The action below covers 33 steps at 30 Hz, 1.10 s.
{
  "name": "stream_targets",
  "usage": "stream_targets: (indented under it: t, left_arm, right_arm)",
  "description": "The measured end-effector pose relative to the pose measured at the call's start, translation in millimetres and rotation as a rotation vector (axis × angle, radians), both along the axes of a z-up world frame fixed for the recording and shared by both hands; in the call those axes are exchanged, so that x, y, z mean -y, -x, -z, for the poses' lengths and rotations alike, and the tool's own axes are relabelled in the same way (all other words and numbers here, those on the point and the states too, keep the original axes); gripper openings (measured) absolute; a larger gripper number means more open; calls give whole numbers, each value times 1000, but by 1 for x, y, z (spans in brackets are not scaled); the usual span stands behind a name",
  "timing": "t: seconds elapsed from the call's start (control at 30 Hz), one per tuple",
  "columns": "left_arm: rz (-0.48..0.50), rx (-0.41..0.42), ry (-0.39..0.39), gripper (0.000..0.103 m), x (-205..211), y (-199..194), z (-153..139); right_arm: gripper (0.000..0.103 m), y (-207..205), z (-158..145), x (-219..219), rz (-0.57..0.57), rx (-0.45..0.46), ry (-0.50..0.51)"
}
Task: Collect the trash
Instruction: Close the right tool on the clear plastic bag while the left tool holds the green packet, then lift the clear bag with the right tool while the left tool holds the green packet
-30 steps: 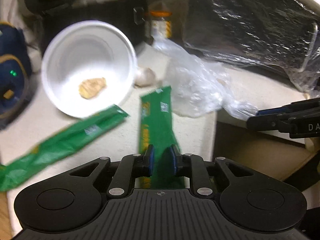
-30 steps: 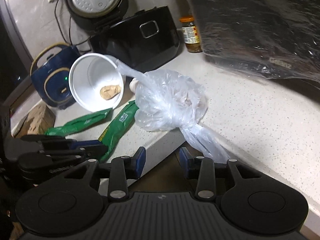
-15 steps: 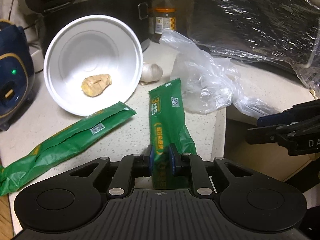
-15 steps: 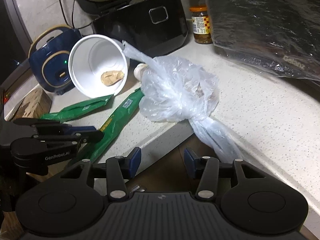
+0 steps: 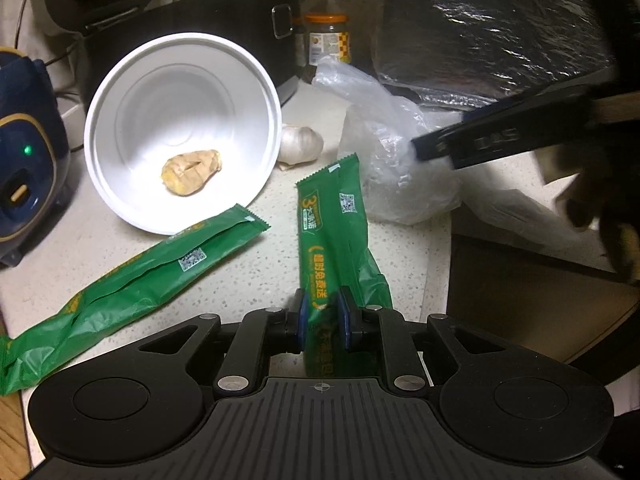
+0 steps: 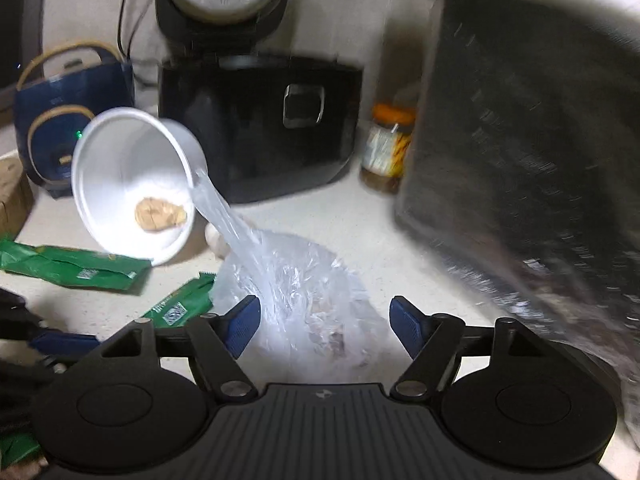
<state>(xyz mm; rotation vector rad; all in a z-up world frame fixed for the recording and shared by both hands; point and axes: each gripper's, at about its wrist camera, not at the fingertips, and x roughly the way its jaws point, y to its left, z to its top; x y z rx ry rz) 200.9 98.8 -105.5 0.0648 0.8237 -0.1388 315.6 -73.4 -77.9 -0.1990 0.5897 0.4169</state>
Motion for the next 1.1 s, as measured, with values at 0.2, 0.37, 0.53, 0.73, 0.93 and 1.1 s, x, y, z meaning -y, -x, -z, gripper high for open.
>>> stream_targets:
  t: [0.2,0.37,0.53,0.73,0.93,1.1]
  left_arm:
    - [-8,-6,16,19,-2,-1,0]
    - [-18,-8,32,19,-3,-1,0]
    - [-28,-5,42,19,-4,0,0]
    - [-27,-2,52,19,-6,2,0]
    - [-35,3,73,19,-9,3,1]
    - [-40,12,154,21,-23,4,-7]
  right_arm:
    - [77,-38,24,2,27,-166,-76]
    - [95,-49,34,14,92,-237,-186]
    - [103,-46,37,2,84,-234,-106]
    - [76,-29,23,-16,11,-66,15]
    - [12,-33,6,-4,4,-127,-114]
    - [9,0,-9,19,4,-125,-191]
